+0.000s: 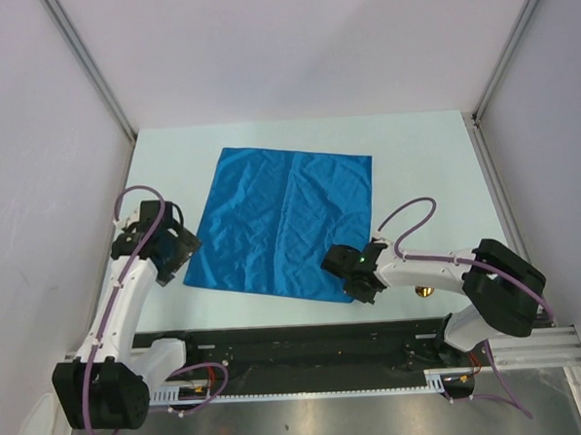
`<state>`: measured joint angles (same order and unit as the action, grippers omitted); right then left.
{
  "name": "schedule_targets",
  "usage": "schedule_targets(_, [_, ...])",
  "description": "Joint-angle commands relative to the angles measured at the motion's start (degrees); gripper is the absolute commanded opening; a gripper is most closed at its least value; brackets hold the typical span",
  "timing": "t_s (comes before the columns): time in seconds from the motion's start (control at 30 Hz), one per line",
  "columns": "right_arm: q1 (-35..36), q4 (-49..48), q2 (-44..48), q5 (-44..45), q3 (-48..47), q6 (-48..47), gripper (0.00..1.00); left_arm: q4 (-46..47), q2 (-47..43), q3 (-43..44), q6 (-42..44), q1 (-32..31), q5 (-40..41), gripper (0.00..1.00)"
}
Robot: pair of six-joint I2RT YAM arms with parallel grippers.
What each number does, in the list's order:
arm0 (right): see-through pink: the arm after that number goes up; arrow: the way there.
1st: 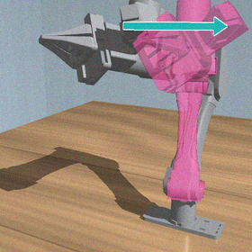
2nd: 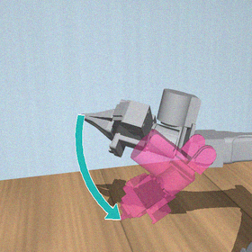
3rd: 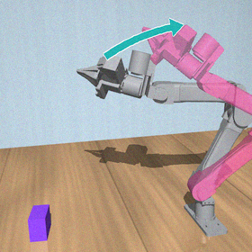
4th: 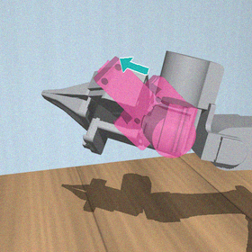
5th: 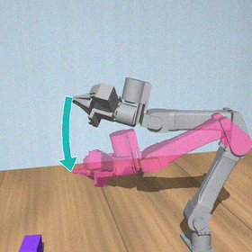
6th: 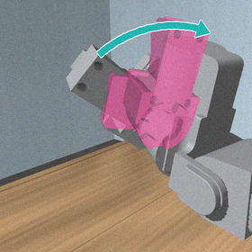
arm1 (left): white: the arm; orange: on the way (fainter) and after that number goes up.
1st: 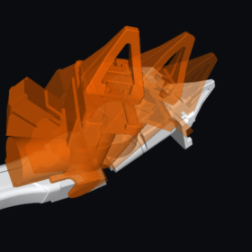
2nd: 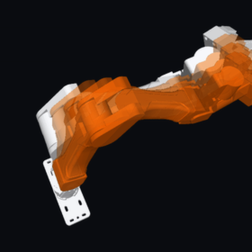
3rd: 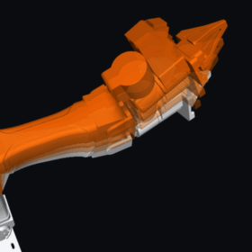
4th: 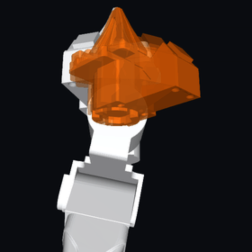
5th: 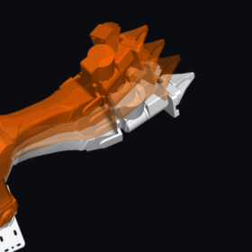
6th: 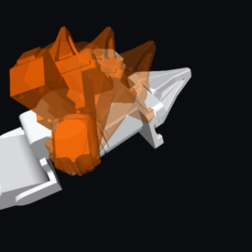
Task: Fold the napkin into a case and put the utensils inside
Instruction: Pick up the flattened napkin from the center of the board.
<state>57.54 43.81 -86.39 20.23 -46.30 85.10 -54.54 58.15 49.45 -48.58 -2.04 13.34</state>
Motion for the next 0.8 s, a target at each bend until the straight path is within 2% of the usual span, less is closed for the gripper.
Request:
schedule_targets(0.0, [-0.32, -2.77, -0.98, 0.42, 2.54, 2.79, 0.00, -0.39, 2.75, -0.05, 0.15, 0.37, 0.02, 0.87])
schedule_targets(0.17, [-0.32, -2.06, 2.36, 3.24, -0.01, 0.07, 0.00, -1.60, 9.25, -1.46, 0.68, 0.46, -0.60, 0.84])
schedule_targets(0.3, [-0.67, -4.69, 4.30, 2.80, 0.16, -2.13, 0.00, -3.11, 12.60, -2.68, -3.00, 1.78, 1.77, 0.79])
schedule_targets(0.33, [-0.85, -5.48, 4.56, 2.45, 0.60, -2.65, 0.00, -2.68, 12.78, -3.04, -3.19, 3.69, 1.08, 0.75])
schedule_targets(0.4, [-1.90, -7.51, 5.70, 1.23, 1.91, -4.24, 0.00, -1.18, 13.47, -4.10, -3.54, 5.03, 1.59, 0.74])
schedule_targets(0.5, [-4.01, -10.76, 7.90, -0.71, 4.55, -6.43, 0.00, 0.40, 15.58, -4.36, -3.10, 5.38, 3.09, 0.74])
schedule_targets(0.63, [-6.12, -12.96, 9.83, -2.30, 6.75, -8.89, 0.00, 5.39, 19.44, -6.03, -3.46, 6.35, 1.35, 0.63])
schedule_targets(0.77, [-6.65, -14.01, 10.71, -3.52, 8.42, -9.69, 0.00, 9.01, 21.83, -7.52, -3.89, 6.35, 0.98, 0.60])
